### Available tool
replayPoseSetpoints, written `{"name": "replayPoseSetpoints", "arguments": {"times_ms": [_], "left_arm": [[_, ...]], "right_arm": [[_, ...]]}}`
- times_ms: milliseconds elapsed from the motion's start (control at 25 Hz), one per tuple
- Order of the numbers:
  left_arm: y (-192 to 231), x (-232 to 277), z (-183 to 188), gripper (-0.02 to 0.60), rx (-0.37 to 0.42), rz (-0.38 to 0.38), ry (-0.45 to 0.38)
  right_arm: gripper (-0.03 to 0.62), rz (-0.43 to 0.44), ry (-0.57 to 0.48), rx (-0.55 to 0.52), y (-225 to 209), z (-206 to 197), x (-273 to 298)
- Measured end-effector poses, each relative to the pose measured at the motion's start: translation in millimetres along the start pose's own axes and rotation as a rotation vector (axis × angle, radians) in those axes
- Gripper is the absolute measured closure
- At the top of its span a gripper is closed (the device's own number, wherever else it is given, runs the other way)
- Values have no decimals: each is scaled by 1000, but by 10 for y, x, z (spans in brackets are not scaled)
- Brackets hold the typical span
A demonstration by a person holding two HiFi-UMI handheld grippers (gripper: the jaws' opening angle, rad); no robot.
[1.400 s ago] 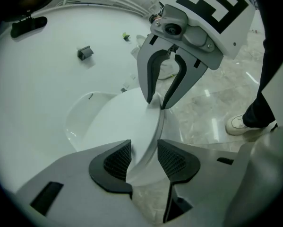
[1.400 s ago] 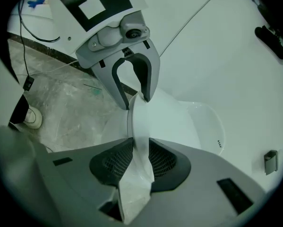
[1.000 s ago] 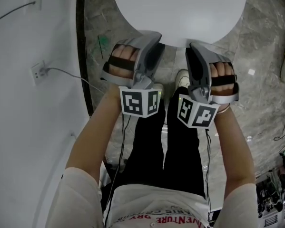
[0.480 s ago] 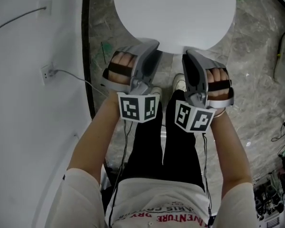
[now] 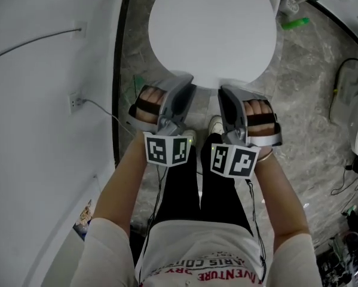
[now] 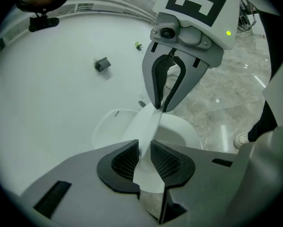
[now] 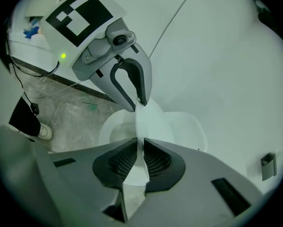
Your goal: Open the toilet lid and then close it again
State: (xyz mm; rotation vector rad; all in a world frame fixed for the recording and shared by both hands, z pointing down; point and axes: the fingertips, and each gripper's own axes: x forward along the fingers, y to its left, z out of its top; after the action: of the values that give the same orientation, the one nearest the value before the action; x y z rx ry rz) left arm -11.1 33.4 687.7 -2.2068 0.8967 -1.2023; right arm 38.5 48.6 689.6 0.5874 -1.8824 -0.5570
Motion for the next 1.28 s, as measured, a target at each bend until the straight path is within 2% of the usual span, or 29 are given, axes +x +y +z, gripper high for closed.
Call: {"name": "replayPoseSetpoints", "arguments": {"times_ms": [240, 360, 640, 800, 960, 1280], "left_arm": [[464, -58, 223, 500, -60, 128, -12], [618, -54, 280, 500, -66, 147, -24], [782, -52, 317, 500, -40, 79, -19], [1122, -37, 449, 505, -36, 85, -37], [1456, 5, 560, 505, -32, 56, -81], [2009, 210, 779, 509, -1, -81, -159]], "right_arm": [[553, -25, -42, -48, -467, 112, -168], [555, -31, -57, -38, -615, 144, -194], [556, -39, -51, -20, -768, 208, -229], [559, -63, -28, 26, -1124, 276, -288], [559, -63, 23, 46, -1472, 344, -306], [559, -61, 114, 90, -2121, 336, -215]]}}
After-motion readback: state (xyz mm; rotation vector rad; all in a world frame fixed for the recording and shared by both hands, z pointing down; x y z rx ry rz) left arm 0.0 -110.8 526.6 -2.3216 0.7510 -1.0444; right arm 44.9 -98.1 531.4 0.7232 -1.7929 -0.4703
